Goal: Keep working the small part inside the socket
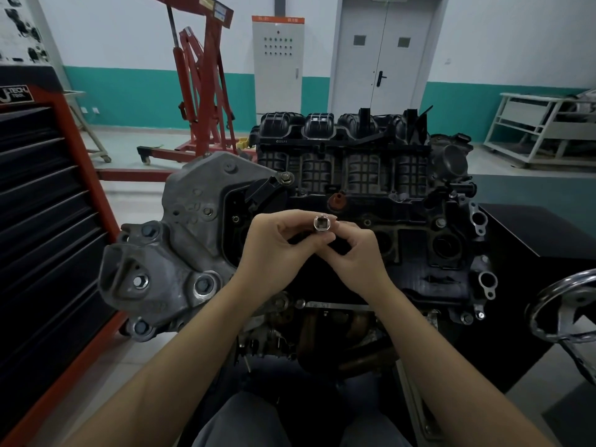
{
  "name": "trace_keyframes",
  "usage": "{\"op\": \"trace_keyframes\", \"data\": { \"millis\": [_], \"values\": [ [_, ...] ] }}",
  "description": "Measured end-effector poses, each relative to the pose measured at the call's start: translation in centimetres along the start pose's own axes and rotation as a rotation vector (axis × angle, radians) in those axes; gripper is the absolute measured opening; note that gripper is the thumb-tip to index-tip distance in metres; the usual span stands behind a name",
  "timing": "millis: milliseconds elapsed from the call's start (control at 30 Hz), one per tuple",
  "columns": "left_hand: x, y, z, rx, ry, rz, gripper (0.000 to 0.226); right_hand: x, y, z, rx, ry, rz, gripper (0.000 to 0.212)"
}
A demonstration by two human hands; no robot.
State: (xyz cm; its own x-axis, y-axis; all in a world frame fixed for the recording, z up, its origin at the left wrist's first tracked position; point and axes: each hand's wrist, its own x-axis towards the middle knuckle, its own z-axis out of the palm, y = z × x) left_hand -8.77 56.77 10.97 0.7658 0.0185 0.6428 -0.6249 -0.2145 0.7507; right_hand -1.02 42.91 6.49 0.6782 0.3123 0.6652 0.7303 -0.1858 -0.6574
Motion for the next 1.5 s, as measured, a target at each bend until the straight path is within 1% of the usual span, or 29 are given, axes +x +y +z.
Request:
{"op": "trace_keyframes", "data": {
  "millis": [67, 100, 200, 267, 333, 400, 500, 600, 700, 767, 833, 900, 967, 1033, 1133, 1233, 1300, 1367, 1433, 1500],
  "values": [
    [0.06, 0.10, -0.10, -0.055, -0.055, 0.000, 0.030, 0.00, 0.03, 0.02, 0.006, 0.005, 0.014, 0.025],
    [0.04, 0.09, -0.09, -0.057, -0.052, -0.005, 0.030, 0.02, 0.02, 0.09, 0.011, 0.021, 0.017, 0.022],
    [-0.12, 0.00, 0.20, 0.044, 0.077, 0.000, 0.026, 0.17, -0.06, 0.31, 0.023, 0.057, 0.025, 0.015],
    [-0.24, -0.03, 0.35, 0.057, 0.123, -0.006, 0.025, 0.21, -0.08, 0.28, 0.032, 0.058, 0.017, 0.017],
    [-0.32, -0.10, 0.34, 0.024, 0.112, -0.018, 0.024, 0.14, 0.01, 0.15, 0.008, 0.040, -0.005, 0.021],
    [-0.32, -0.27, 0.15, -0.019, 0.063, -0.026, 0.024, 0.04, 0.13, 0.06, -0.021, 0.023, -0.023, 0.024],
    [-0.21, -0.34, -0.06, -0.094, -0.008, -0.027, 0.027, 0.02, 0.15, 0.16, -0.011, 0.048, 0.003, 0.020],
    [-0.11, -0.34, 0.13, -0.101, 0.050, -0.024, 0.026, 0.16, -0.05, 0.26, 0.013, 0.081, 0.020, 0.014],
    [-0.13, -0.36, 0.48, -0.077, 0.090, -0.007, 0.025, 0.19, -0.19, 0.17, 0.046, 0.081, 0.009, 0.016],
    [-0.19, -0.41, 0.46, -0.099, 0.074, -0.010, 0.024, 0.06, -0.18, 0.06, 0.031, 0.061, -0.007, 0.021],
    [-0.23, -0.53, 0.32, -0.117, 0.033, -0.015, 0.024, -0.04, -0.14, 0.06, 0.013, 0.047, -0.027, 0.019],
    [-0.25, -0.50, 0.30, -0.103, 0.002, -0.018, 0.025, 0.01, 0.02, 0.13, 0.017, 0.053, -0.016, 0.014],
    [-0.22, -0.45, 0.41, -0.056, 0.029, -0.012, 0.026, 0.12, 0.15, 0.26, 0.026, 0.067, 0.013, 0.011],
    [-0.18, -0.35, 0.56, -0.004, 0.078, 0.002, 0.027, 0.16, 0.22, 0.38, 0.027, 0.078, 0.017, 0.012],
    [-0.26, -0.41, 0.62, 0.018, 0.087, 0.015, 0.026, 0.08, 0.15, 0.26, 0.020, 0.057, -0.004, 0.016],
    [-0.34, -0.44, 0.33, -0.053, 0.041, -0.004, 0.029, -0.05, 0.13, 0.05, 0.006, 0.023, -0.029, 0.025],
    [-0.27, -0.35, 0.13, -0.066, -0.013, -0.014, 0.030, -0.05, 0.17, 0.13, 0.005, 0.034, -0.021, 0.022],
    [-0.16, -0.31, 0.14, -0.020, -0.028, -0.011, 0.027, 0.01, 0.15, 0.28, 0.016, 0.057, 0.004, 0.017],
    [-0.06, -0.20, 0.36, 0.056, 0.025, 0.007, 0.023, 0.04, 0.11, 0.36, 0.035, 0.065, 0.016, 0.012],
    [-0.04, -0.12, 0.51, 0.084, 0.079, 0.003, 0.024, 0.00, -0.08, 0.29, 0.050, 0.066, 0.014, 0.014]
  ]
}}
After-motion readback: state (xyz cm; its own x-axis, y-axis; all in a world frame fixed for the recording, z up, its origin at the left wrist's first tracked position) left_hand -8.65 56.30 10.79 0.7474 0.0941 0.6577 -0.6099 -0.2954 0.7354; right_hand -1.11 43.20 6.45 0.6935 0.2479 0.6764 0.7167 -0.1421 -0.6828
